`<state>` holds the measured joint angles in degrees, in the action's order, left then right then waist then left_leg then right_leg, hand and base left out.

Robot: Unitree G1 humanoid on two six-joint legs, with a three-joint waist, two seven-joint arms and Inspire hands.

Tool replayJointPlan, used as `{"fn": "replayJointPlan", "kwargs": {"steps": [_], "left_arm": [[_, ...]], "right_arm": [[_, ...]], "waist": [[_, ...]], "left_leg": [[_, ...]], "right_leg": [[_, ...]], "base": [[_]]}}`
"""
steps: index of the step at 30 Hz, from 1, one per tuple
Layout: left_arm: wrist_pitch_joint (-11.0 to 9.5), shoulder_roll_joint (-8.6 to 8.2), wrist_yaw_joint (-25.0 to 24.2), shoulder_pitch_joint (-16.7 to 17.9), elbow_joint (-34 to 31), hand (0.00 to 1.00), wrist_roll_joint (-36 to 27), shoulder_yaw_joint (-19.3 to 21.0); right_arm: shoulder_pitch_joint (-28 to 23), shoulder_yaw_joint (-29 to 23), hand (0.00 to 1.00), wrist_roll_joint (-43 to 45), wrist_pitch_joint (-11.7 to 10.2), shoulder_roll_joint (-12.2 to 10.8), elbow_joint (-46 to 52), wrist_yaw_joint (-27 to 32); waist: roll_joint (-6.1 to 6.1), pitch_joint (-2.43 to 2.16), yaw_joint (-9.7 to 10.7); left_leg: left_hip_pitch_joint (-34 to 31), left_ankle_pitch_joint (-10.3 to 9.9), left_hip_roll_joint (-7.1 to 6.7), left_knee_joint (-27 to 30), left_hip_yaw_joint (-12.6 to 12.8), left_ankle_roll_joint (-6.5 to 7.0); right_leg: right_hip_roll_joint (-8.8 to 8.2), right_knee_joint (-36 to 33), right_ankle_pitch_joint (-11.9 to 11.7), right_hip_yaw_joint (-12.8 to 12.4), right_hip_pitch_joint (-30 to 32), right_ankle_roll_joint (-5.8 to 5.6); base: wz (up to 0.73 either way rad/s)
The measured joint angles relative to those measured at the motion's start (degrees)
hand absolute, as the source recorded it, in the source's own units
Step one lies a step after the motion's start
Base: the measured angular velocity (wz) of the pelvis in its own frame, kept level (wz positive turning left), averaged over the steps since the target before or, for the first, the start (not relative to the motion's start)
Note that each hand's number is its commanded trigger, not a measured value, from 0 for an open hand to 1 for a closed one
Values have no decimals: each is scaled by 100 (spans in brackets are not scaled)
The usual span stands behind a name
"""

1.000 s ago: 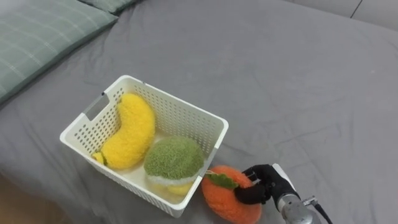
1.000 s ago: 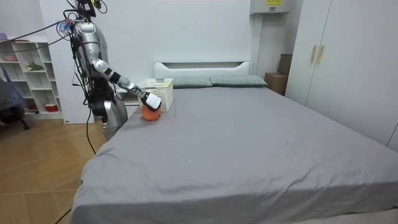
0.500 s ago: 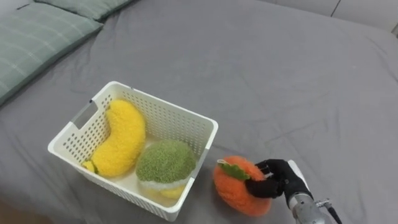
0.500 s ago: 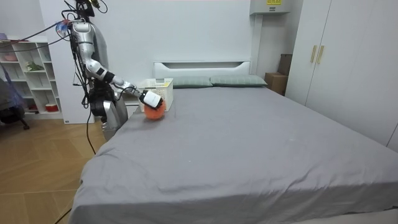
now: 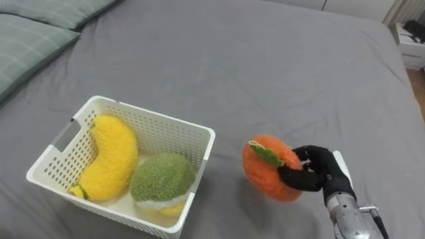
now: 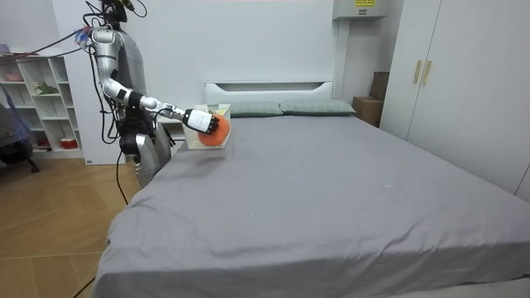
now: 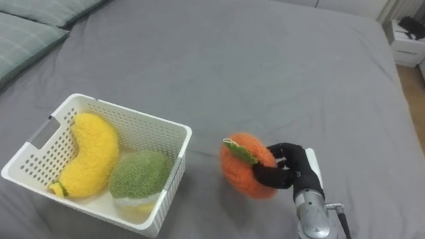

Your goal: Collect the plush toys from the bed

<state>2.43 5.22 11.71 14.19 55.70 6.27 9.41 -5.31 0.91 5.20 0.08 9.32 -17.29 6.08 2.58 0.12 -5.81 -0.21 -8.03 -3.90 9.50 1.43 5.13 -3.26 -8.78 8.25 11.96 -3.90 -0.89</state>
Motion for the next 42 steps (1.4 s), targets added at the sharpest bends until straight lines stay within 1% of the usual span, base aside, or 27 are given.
{"fn": "replayJointPlan", "kwargs": {"steps": [4,8,10,14,17,20,21,23,25,26,27,29,31,33,34,38,40,41,42], "left_arm": [[-2,3,-18,-16,-1,0,-4,-1],[-48,4,-108,-64,6,0,-3,-2],[-99,0,-123,-78,7,0,-13,-2],[-109,5,-119,-106,6,0,-104,8],[-110,9,-131,-141,50,0,-99,62],[-108,24,-150,-202,166,0,-73,59],[-108,24,-174,-206,165,0,-52,58],[-109,37,-228,-209,182,0,-51,57],[-108,51,-236,-219,196,0,-46,59],[-109,50,-237,-231,201,0,-46,59],[-109,50,-237,-258,223,0,-44,63],[-109,44,-240,-287,249,0,36,94],[-107,41,-240,-378,300,0,86,149],[-108,42,-240,-403,300,0,94,160],[-107,38,-242,-413,297,0,98,155],[-104,60,-259,-452,305,0,94,116],[-94,77,-243,-464,377,0,91,115],[-80,81,-240,-467,398,0,89,115],[-25,84,-239,-472,400,0,89,113]], "right_arm": [[1,-33,100,-142,0,3,309,35],[4,-33,100,-161,0,3,573,66],[4,-33,100,-169,0,3,862,50],[38,-25,100,-175,16,25,1508,-9],[198,-18,100,-120,15,39,1892,-123],[262,13,100,-7,16,40,2238,-206],[329,19,100,7,19,39,2307,-221],[539,35,100,10,33,39,2333,-259],[737,66,100,-14,34,38,2427,-257],[750,76,100,-13,34,39,2484,-253],[763,128,100,82,35,38,2597,-250],[800,264,100,292,36,35,2718,-297],[891,353,100,404,36,37,2720,-433],[895,421,100,408,55,37,2720,-517],[907,464,100,408,66,38,2727,-594],[1115,683,100,411,174,36,2745,-683],[1344,852,100,414,253,33,2749,-742],[1406,893,100,414,259,34,2750,-754],[1502,956,100,413,259,28,2760,-764]], "waist": [[-1,0,65],[-3,1,63],[-11,8,55],[-16,15,46],[-16,21,42],[-13,25,-54],[-10,27,-90],[5,35,-99],[43,29,-154],[53,26,-187],[80,10,-243],[113,16,-303],[163,32,-408],[188,19,-466],[188,19,-527],[168,29,-559],[165,30,-582],[165,29,-581],[167,29,-567]], "left_leg": [[65,-2,13,3,50,1],[97,-2,20,-15,91,1],[138,-3,24,-39,120,2],[146,-7,29,-91,140,0],[161,-15,34,-88,140,-5],[160,-15,35,-87,140,-5],[144,-15,35,-88,138,-5],[131,-15,34,-89,124,-5],[100,-16,34,-91,101,-7],[87,-16,34,-92,96,-8],[88,-17,35,-99,95,-9],[87,-17,36,-105,88,-9],[86,-18,36,-106,86,-7],[83,-21,34,-105,67,-3],[77,-26,33,-98,66,3],[48,-29,16,-67,-22,8],[28,-28,14,-65,-45,7],[23,-28,14,-63,-53,7],[-5,-29,9,-42,-96,7]], "right_leg": [[8,-1,-1,-45,-14,1],[9,-11,-1,-77,-20,1],[12,-10,-1,-100,-36,1],[17,-11,-1,-101,-26,1],[23,-5,-1,-96,-28,2],[22,-6,-1,-88,-8,2],[22,-7,-1,-83,-2,2],[21,-5,-1,-67,1,1],[28,6,-1,-60,5,1],[29,8,-1,-56,12,1],[31,11,-1,-62,24,1],[33,11,-1,-58,22,1],[31,12,-1,-45,25,1],[27,11,-1,-31,21,1],[25,11,-1,-23,19,1],[11,9,-1,82,5,1],[12,9,-1,103,-4,1],[12,9,-1,111,-6,1],[8,10,-1,159,-9,1]], "base": [[-6],[-6],[-7],[-4],[0],[0],[0],[2],[5],[4],[3],[2],[0],[5],[4],[10],[6],[10],[22]]}}
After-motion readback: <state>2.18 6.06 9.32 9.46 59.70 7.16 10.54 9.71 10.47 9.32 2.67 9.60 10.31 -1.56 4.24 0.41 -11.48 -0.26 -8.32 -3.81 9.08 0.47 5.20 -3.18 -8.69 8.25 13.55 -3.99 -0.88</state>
